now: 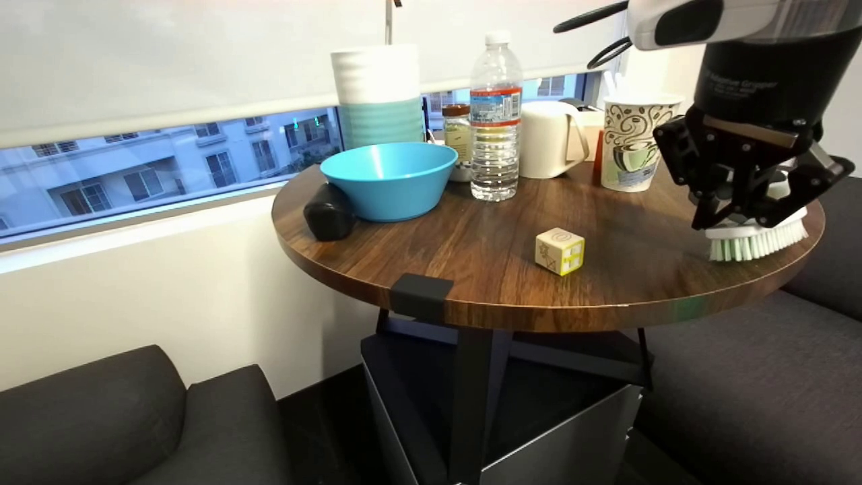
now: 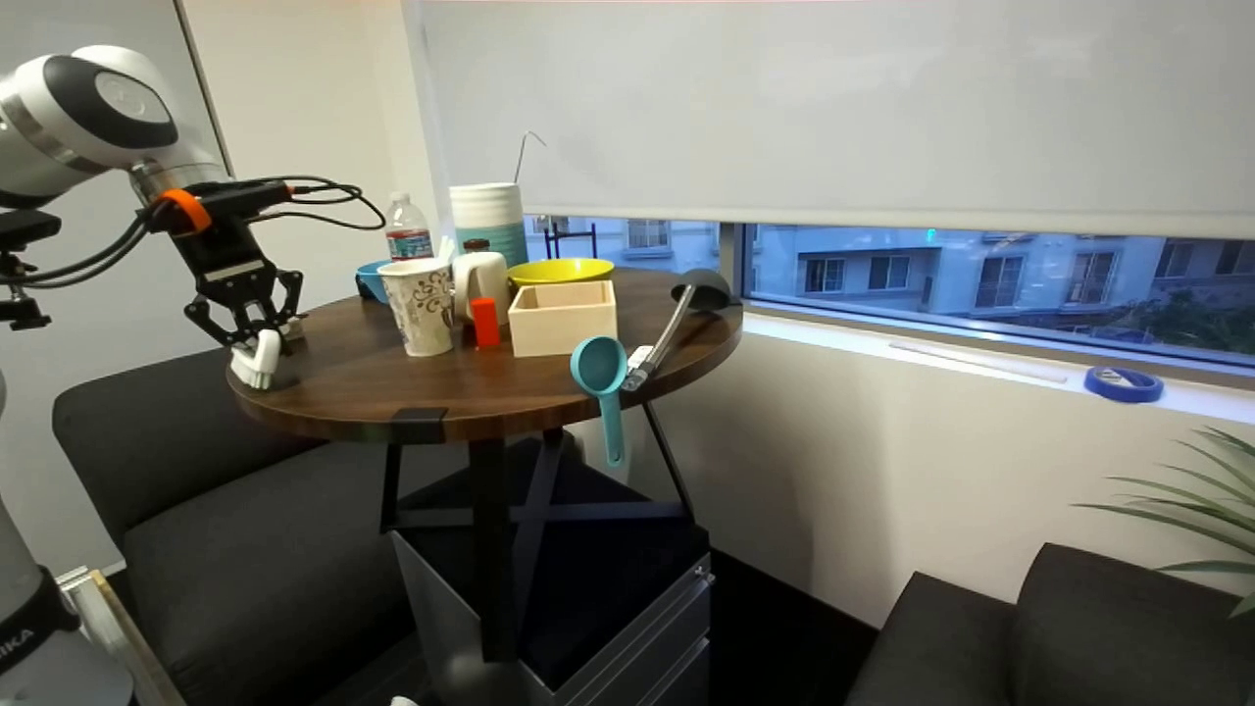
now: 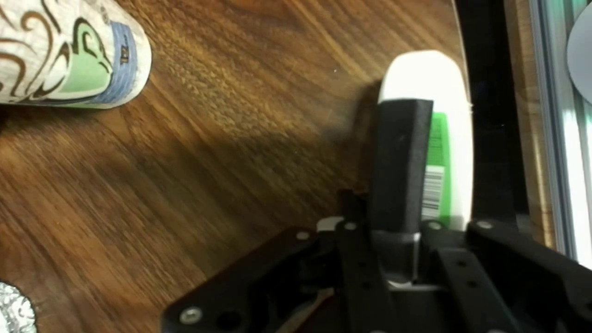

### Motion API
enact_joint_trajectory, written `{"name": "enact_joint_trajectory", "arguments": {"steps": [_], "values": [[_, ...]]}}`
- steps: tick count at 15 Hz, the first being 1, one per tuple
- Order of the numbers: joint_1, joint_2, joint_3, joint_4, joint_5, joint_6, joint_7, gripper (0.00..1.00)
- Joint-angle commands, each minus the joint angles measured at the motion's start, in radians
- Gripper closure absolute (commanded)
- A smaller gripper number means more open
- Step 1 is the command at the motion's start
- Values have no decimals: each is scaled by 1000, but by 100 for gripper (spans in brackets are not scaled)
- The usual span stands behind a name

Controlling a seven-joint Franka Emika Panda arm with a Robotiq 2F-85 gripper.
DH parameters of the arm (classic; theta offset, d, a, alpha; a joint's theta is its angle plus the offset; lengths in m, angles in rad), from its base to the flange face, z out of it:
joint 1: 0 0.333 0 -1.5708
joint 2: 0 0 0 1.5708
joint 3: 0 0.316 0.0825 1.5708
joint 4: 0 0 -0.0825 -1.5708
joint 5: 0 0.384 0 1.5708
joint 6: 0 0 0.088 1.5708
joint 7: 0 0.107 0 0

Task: Use the brush to sweep the small objects off of the table

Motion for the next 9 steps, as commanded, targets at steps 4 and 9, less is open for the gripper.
{"name": "enact_joint_trajectory", "arguments": {"steps": [4, 9], "values": [[28, -37, -21, 1, 87, -99, -81, 98], [35, -54, -29, 1, 129, -154, -120, 98]]}}
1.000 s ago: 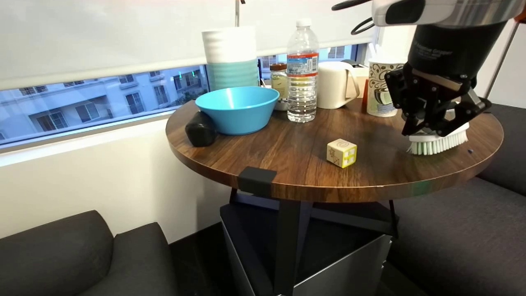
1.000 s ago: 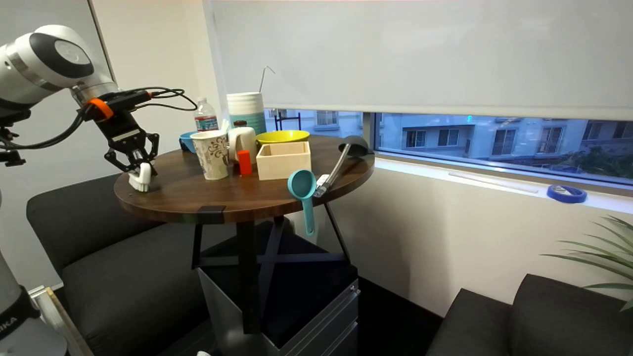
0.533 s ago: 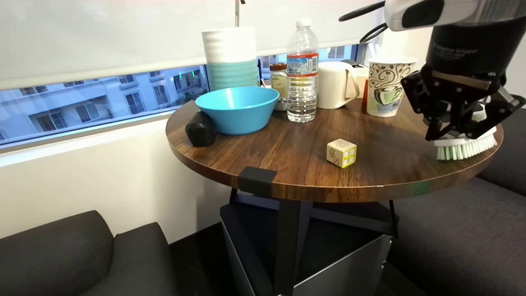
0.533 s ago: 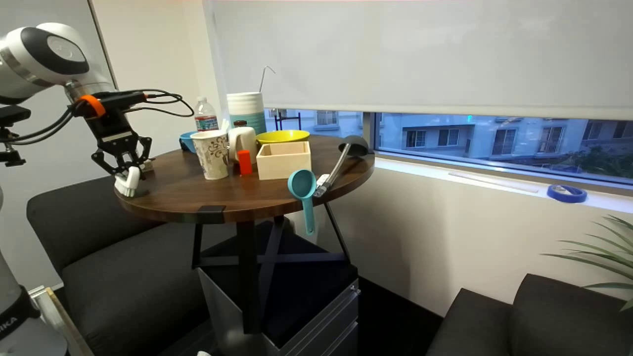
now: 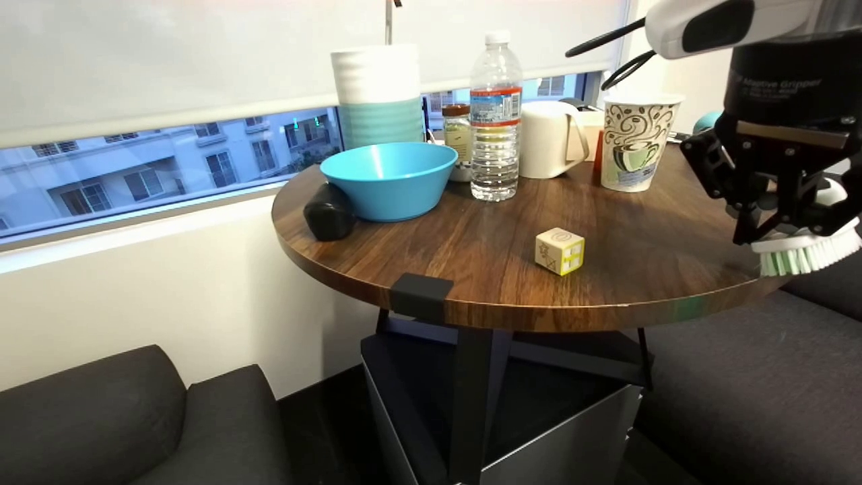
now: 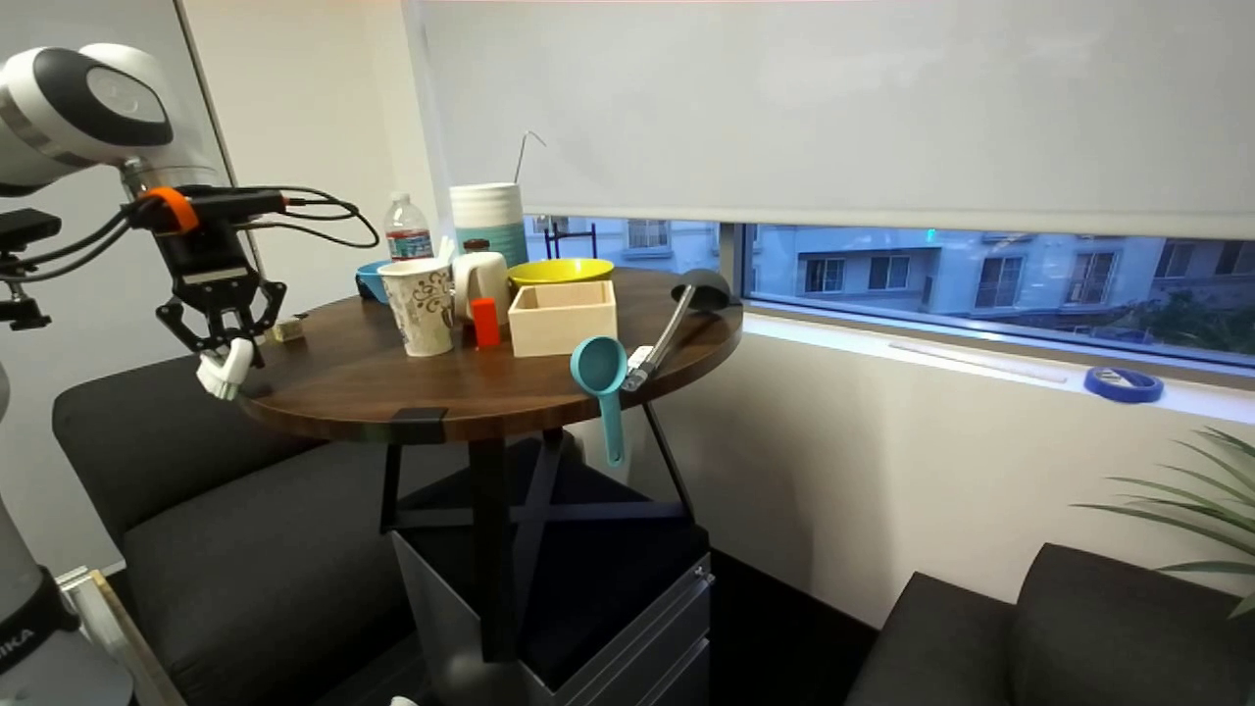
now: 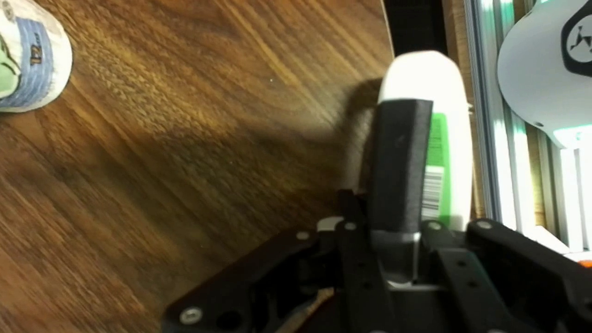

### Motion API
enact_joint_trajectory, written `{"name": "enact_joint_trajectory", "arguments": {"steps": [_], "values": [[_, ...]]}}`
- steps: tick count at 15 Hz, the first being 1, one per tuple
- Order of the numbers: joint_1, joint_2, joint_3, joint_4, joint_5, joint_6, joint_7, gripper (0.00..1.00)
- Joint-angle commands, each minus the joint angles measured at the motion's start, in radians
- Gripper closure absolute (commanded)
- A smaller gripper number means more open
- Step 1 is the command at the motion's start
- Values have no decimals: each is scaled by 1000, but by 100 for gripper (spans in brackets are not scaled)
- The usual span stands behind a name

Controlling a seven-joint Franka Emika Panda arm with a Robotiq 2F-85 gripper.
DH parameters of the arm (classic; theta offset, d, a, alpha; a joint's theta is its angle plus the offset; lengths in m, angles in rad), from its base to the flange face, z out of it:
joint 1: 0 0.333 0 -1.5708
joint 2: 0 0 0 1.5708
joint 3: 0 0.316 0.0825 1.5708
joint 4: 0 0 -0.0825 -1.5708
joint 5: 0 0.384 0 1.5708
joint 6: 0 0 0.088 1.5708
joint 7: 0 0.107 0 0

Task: Use the brush to sweep the small objects off of the table

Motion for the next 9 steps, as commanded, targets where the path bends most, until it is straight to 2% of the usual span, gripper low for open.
{"name": "enact_joint_trajectory", "arguments": {"steps": [1, 6, 9], "values": [[12, -36, -12, 2, 46, -58, -46, 98], [-14, -92, 23, 2, -41, -34, -12, 98], [-22, -105, 51, 3, -121, 18, 16, 98]]}}
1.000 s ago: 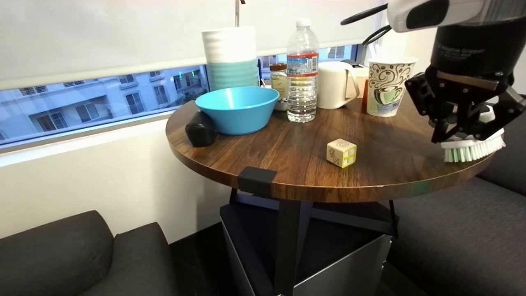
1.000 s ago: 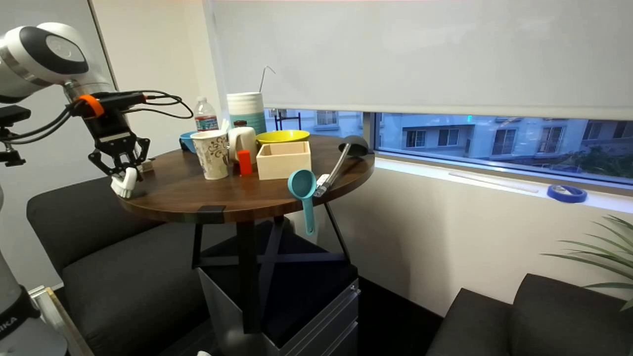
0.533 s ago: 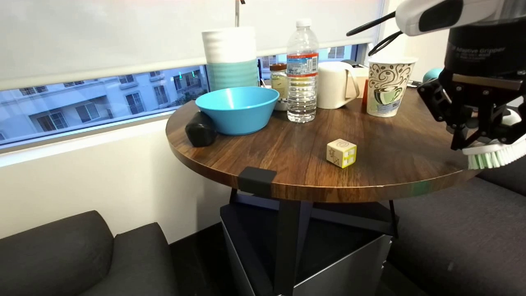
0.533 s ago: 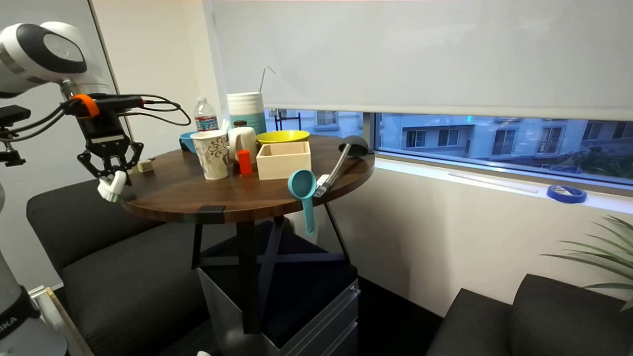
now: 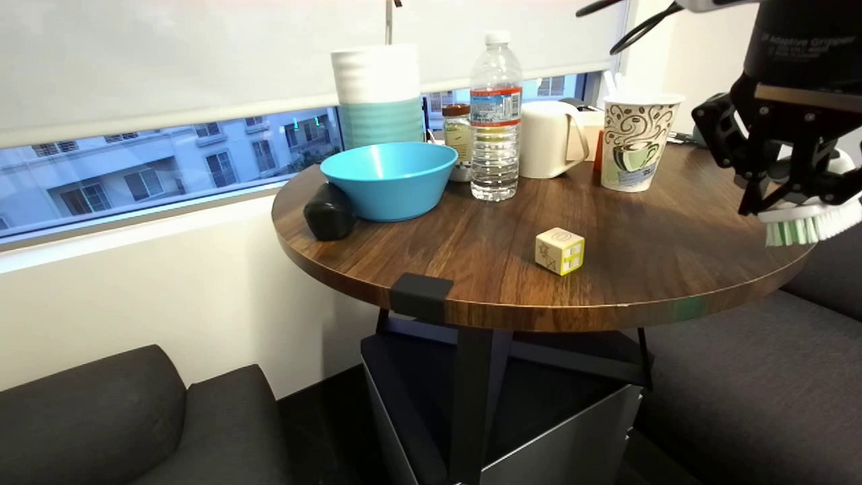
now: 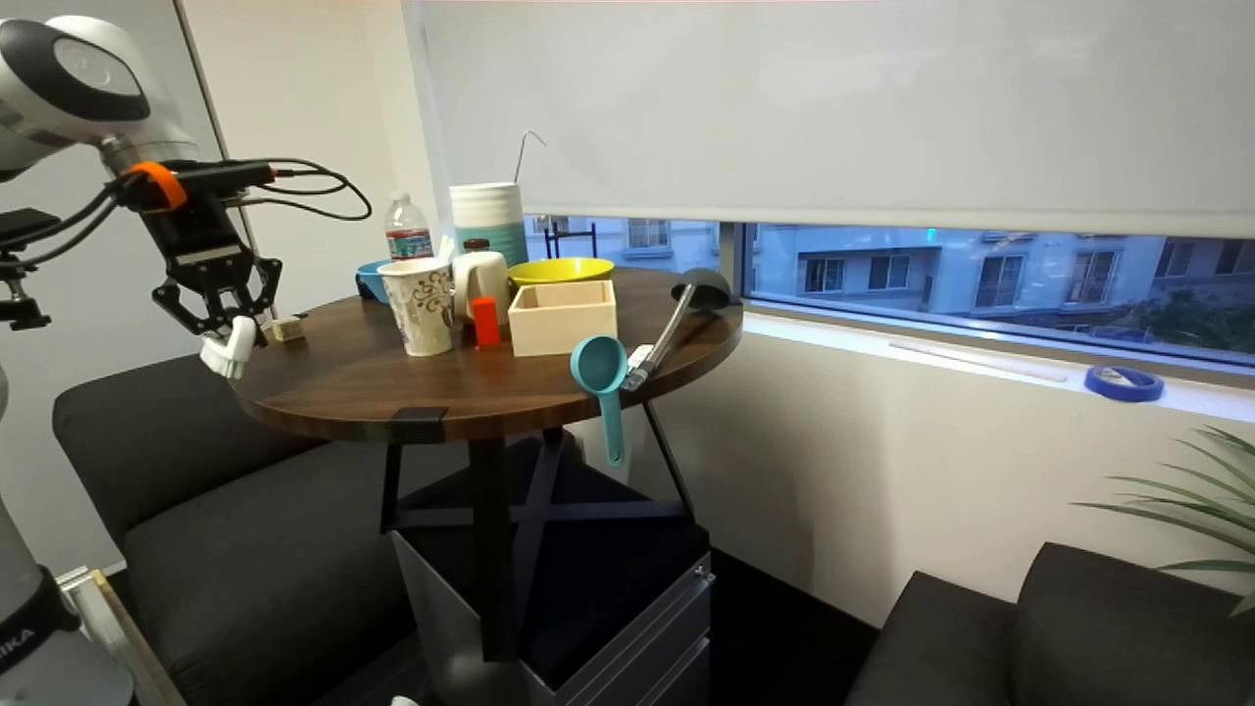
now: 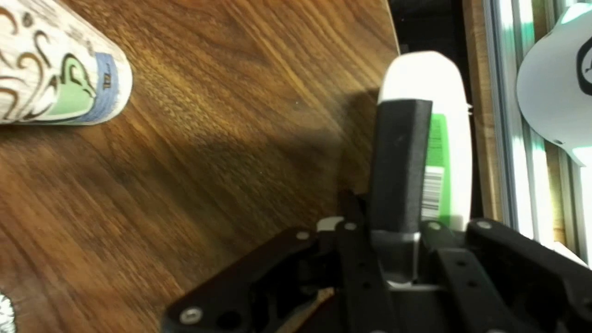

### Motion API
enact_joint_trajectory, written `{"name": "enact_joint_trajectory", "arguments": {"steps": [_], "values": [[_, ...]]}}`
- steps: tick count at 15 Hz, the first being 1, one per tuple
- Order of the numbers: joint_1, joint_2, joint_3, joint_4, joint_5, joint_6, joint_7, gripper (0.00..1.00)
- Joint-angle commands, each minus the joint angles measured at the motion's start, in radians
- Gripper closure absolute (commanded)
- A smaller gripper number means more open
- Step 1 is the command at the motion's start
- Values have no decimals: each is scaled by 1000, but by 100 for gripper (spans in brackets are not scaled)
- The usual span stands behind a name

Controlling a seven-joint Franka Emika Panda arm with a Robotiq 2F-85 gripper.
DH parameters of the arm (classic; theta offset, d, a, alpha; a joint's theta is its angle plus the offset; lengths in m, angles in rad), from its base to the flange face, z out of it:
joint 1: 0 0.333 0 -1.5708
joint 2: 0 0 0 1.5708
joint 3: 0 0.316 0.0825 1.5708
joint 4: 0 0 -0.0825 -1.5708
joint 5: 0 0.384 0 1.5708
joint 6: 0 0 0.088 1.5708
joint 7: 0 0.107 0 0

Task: Use the brush to sweep the small objects off of the table

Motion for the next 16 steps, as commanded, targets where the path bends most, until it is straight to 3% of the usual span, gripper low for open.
{"name": "enact_joint_trajectory", "arguments": {"steps": [1, 6, 16], "values": [[-18, -23, 43, 2, -94, 72, 42, 98], [-28, 19, 74, -3, -179, 223, 131, 98], [-115, 176, 106, -9, -337, 441, 351, 98]]}}
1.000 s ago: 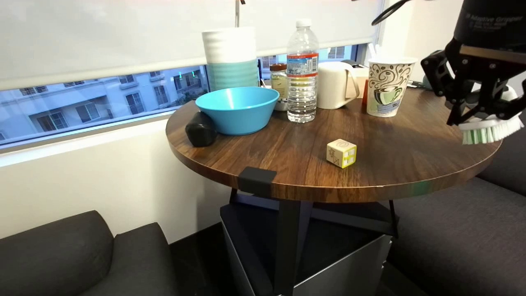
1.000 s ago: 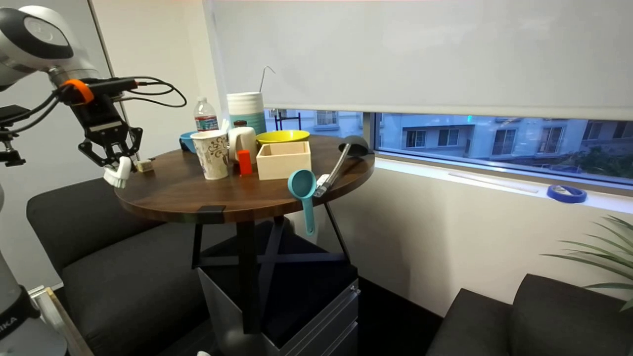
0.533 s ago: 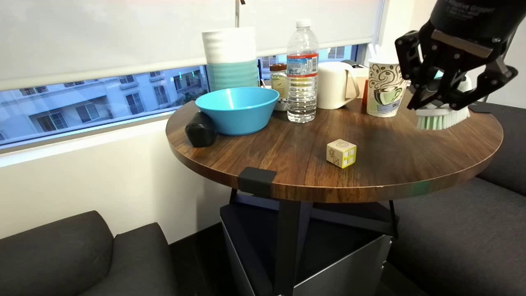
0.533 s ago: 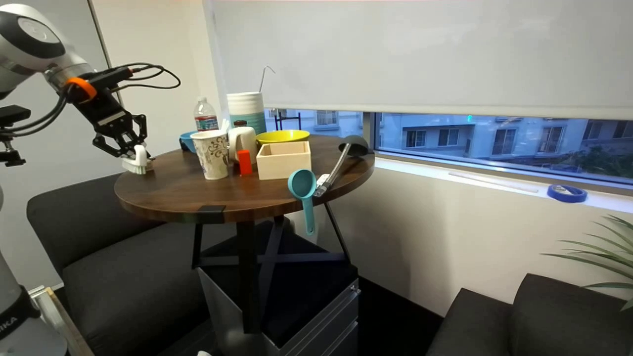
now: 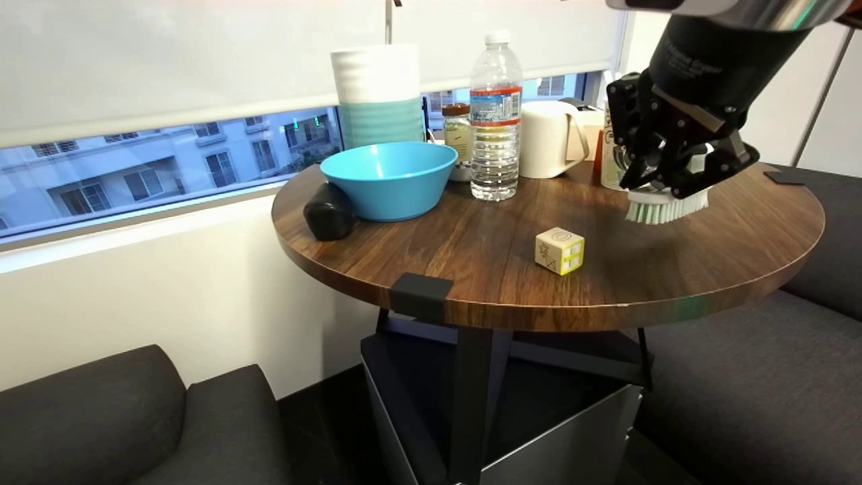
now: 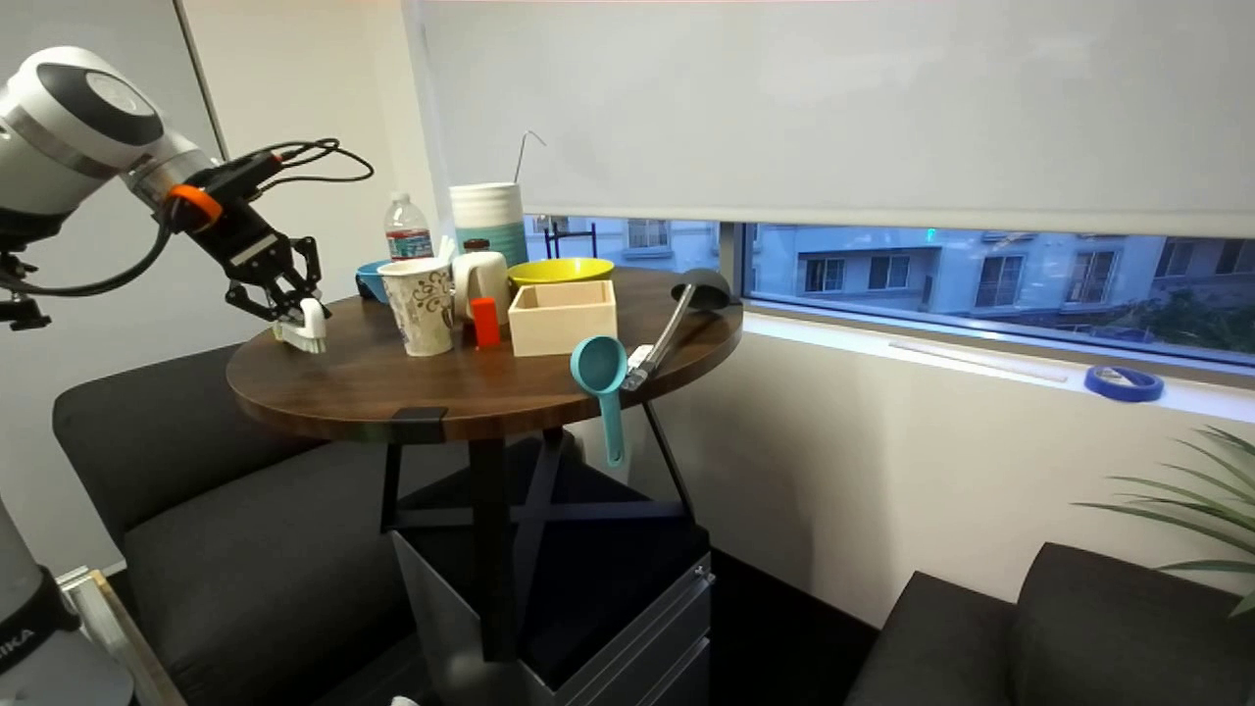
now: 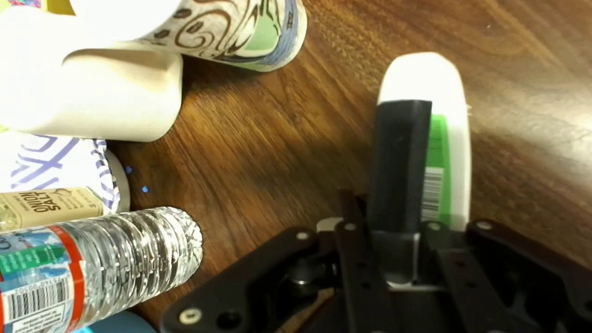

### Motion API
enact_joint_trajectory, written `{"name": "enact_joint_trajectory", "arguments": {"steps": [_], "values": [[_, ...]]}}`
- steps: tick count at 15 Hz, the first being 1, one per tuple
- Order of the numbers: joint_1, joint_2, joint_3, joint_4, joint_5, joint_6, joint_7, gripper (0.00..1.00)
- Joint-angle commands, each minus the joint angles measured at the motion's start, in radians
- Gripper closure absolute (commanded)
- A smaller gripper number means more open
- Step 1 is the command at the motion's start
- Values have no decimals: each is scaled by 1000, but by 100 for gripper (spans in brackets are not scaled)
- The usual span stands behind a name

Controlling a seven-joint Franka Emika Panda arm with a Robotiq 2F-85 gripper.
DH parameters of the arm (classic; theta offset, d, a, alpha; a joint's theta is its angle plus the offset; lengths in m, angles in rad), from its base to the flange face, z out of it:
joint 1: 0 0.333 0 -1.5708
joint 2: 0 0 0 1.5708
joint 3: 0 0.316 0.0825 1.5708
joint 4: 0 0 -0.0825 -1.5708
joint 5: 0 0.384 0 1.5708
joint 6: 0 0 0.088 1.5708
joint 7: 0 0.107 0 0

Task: Use the brush to sweep the small objects off of the table

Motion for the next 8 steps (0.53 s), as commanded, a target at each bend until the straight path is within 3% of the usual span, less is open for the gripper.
{"name": "enact_joint_trajectory", "arguments": {"steps": [1, 3, 4, 6, 8], "values": [[-34, 77, 14, -1, -66, 88, 90, 98], [-46, 102, 12, -1, -90, 122, 115, 97], [-53, 109, 12, -1, -106, 136, 132, 68], [-53, 107, 3, 1, -112, 154, 130, 66], [-50, 84, -7, 2, -114, 163, 108, 52]]}}
